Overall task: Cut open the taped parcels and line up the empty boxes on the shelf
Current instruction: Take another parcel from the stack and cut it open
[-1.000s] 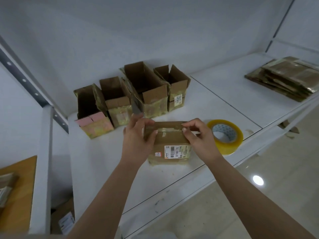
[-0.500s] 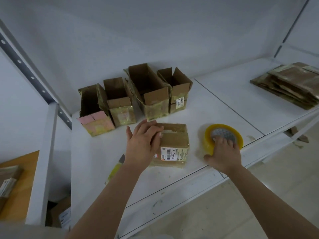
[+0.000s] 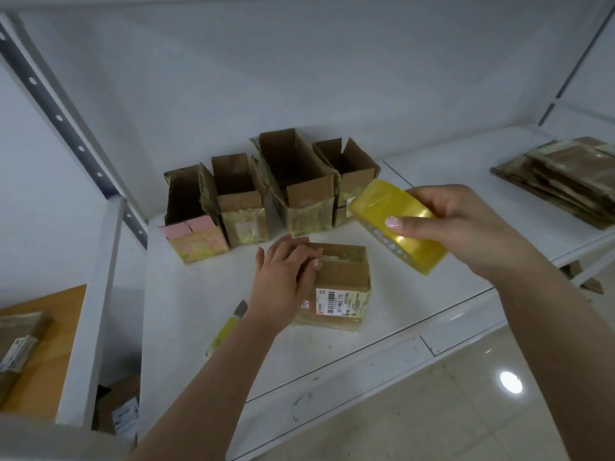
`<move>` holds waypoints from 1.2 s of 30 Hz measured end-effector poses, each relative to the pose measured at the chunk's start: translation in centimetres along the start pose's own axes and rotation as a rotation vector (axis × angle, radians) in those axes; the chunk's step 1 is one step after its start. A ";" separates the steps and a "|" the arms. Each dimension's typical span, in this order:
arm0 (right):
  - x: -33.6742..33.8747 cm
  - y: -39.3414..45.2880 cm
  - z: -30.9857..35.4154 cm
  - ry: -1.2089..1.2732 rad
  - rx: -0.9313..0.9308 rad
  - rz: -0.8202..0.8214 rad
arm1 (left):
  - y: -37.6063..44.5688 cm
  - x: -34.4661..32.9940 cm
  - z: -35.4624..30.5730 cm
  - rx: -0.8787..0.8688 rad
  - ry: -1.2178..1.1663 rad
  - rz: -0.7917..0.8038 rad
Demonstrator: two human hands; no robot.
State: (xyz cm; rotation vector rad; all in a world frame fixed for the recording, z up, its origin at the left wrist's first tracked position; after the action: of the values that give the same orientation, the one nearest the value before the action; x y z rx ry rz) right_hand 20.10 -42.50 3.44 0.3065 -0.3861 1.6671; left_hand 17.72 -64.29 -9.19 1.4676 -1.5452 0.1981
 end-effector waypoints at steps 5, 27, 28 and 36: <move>-3.6 0.6 2.1 -0.104 -0.076 0.204 | 0.3 0.0 0.1 0.001 -0.012 0.067; -4.4 2.2 0.7 -0.105 -0.112 0.322 | 1.8 4.5 -4.1 0.323 -0.782 -0.178; -4.0 2.4 0.4 -0.080 -0.118 0.320 | 1.5 3.9 -3.5 0.386 -0.846 -0.182; -4.5 3.9 0.9 -0.061 -0.075 0.311 | 1.3 2.9 -1.0 0.470 -0.962 -0.243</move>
State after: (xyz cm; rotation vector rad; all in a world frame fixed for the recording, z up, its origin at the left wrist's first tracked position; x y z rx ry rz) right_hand 16.80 -47.38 2.11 0.2503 -0.5630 1.9446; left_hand 17.69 -65.28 -6.02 2.3032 -2.1185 -0.3779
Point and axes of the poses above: each hand's wrist, its own y-axis towards the middle knuckle, its own x-axis out of the back of the hand, z = x × y, the point moved 5 cm from there along y, towards the middle knuckle, and after that the axes turned 7 degrees about -x, right-handed, at the moved point
